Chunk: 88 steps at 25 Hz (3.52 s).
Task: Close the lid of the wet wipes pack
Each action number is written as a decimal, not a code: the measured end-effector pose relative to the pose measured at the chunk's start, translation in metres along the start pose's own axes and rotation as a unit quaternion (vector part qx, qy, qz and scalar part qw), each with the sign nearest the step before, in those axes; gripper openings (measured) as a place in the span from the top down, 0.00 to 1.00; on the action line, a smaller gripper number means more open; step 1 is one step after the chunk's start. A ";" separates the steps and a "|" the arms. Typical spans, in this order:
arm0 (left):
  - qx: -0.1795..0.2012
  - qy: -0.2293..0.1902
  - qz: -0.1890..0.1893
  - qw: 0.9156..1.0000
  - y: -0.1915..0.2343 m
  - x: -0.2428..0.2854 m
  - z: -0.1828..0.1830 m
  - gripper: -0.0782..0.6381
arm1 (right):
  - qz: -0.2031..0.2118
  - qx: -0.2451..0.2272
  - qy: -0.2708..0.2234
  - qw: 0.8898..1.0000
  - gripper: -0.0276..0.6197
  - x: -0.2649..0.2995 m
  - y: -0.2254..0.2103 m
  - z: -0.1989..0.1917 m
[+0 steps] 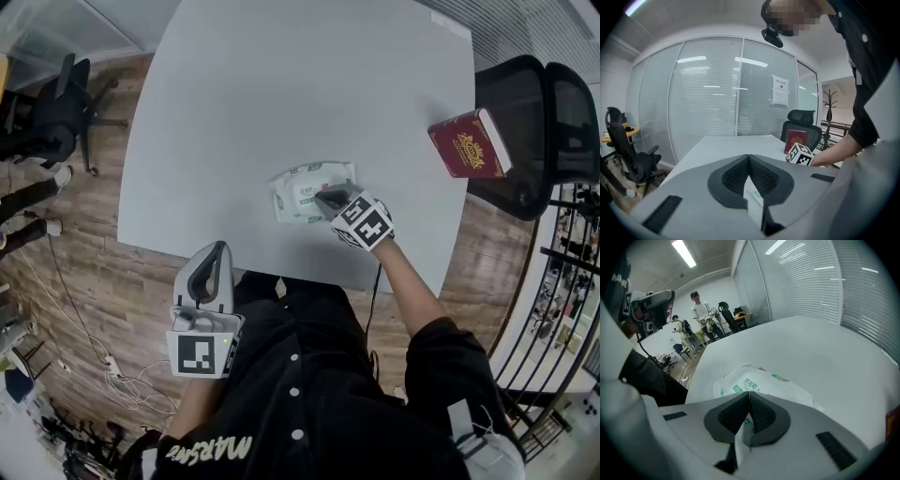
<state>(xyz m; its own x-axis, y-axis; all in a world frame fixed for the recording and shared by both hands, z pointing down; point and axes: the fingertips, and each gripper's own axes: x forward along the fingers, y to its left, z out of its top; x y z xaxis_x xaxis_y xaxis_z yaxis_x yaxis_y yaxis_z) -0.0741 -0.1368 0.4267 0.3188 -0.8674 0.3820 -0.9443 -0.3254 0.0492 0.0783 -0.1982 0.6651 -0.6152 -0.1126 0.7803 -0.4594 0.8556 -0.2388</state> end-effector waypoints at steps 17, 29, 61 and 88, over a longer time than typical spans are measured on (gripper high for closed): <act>0.012 -0.014 -0.008 1.000 0.004 -0.002 0.007 0.88 | -0.059 -0.062 0.049 0.995 0.91 0.005 0.006 -0.001; 0.030 -0.067 -0.058 0.996 -0.008 0.008 0.041 0.88 | -0.119 0.015 -0.078 0.990 0.91 -0.071 0.002 0.044; 0.069 -0.188 -0.087 0.976 0.013 0.035 0.153 0.88 | -0.395 0.116 -0.496 0.764 0.91 -0.394 0.032 0.095; 0.077 -0.205 -0.060 0.974 0.021 0.021 0.163 0.88 | -0.429 0.066 -0.465 0.772 0.91 -0.401 0.022 0.101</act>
<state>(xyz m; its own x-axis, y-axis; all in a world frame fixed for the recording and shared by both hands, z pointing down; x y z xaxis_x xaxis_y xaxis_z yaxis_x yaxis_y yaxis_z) -0.0743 -0.2234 0.2853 0.4618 -0.8867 -0.0202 -0.8848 -0.4590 -0.0804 0.2502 -0.1856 0.2884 -0.2133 -0.9755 -0.0535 -0.9768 0.2119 0.0311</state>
